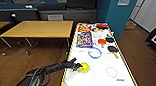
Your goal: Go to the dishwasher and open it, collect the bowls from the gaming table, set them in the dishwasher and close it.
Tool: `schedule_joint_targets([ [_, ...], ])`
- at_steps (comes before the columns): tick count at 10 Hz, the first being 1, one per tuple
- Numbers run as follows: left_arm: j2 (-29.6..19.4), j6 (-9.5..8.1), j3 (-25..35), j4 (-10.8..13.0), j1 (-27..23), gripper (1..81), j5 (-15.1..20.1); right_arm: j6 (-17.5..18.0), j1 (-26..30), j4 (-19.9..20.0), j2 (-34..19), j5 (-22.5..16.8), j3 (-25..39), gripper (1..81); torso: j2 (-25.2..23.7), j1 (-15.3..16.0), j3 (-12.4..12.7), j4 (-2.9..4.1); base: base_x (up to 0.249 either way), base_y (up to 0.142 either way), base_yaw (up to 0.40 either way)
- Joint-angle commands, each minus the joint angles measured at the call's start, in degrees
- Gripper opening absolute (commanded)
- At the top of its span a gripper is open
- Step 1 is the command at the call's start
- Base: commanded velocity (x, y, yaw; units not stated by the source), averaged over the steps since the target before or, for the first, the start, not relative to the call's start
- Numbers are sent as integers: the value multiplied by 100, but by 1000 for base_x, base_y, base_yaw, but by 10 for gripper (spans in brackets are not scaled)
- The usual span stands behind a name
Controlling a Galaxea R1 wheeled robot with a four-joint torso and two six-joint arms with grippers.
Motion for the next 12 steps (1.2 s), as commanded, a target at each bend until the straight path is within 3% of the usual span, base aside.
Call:
schedule_joint_targets([
  [1,208,17,-87,53,-814,811,267,-10,211,-85,-312,-393,72,10,0,0,0,0,0,0,0],
  [4,437,69,-333,62,-717,811,285,8,273,-85,-294,-507,10,10,0,0,0,0,0,0,0],
  [8,630,69,-342,490,-524,811,362,17,308,-84,-189,-560,-183,10,0,0,0,0,0,0,0],
  [9,674,61,-281,710,-506,10,589,26,308,-85,-154,-560,-235,10,0,0,0,0,0,0,0],
  [10,674,61,-210,826,-480,10,671,26,308,-76,-118,-613,-315,10,0,0,0,0,0,0,0],
  [12,526,52,87,835,-540,10,671,34,317,-76,-48,-683,-439,10,0,0,0,0,0,0,0],
])
